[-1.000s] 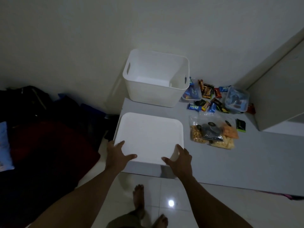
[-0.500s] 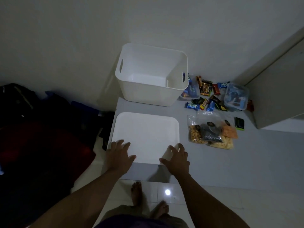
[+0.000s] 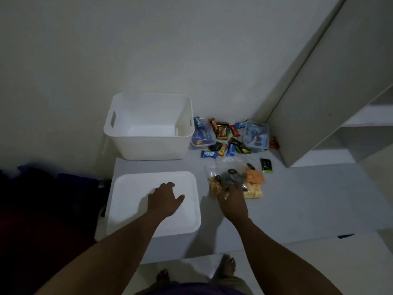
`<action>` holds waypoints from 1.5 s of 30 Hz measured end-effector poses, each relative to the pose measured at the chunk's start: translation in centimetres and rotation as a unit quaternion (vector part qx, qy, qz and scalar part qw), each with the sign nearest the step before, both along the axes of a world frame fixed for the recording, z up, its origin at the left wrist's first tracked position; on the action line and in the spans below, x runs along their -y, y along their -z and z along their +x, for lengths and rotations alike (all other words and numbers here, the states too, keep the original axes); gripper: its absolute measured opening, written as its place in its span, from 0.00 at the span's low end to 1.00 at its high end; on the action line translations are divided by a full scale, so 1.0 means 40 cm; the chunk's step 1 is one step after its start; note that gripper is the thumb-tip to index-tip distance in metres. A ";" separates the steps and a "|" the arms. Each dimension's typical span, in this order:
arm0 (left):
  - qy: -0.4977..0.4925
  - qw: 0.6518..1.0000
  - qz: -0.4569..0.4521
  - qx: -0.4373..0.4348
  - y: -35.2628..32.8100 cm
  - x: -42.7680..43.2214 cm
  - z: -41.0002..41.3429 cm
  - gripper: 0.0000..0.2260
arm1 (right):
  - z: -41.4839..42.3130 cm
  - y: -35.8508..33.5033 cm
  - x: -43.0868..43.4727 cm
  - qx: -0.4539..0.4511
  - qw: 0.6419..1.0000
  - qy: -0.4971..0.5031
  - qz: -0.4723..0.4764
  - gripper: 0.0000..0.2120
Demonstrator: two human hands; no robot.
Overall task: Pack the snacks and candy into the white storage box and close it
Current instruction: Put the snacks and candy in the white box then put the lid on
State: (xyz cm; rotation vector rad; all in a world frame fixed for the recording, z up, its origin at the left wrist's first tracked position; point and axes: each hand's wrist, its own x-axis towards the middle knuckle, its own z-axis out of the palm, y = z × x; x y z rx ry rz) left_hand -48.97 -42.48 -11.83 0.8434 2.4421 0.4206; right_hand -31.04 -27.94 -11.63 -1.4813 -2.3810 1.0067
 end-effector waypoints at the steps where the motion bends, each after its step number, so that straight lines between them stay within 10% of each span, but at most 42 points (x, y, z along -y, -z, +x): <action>1: 0.008 1.000 0.024 0.012 -0.011 -0.044 0.016 0.26 | 0.015 -0.015 -0.037 -0.008 1.000 0.020 0.002 0.21; 8: 0.027 0.993 0.103 0.042 -0.055 -0.361 0.160 0.20 | 0.107 -0.013 -0.323 0.021 0.996 0.077 -0.027 0.23; 22: -0.010 0.996 -0.082 -0.016 0.036 -0.621 0.307 0.40 | 0.093 0.093 -0.616 -0.016 0.973 0.074 -0.220 0.39; 30: -0.146 0.987 0.031 0.053 0.009 -0.615 0.275 0.33 | 0.073 0.068 -0.670 -0.128 0.918 0.109 -0.360 0.14; 37: -0.269 0.921 0.246 0.138 -0.078 -0.621 0.248 0.07 | 0.016 -0.053 -0.656 -0.194 0.940 0.008 -0.280 0.08; 45: -0.321 0.801 0.433 0.261 -0.257 -0.652 0.135 0.07 | -0.157 -0.287 -0.593 -0.284 0.940 -0.124 -0.142 0.09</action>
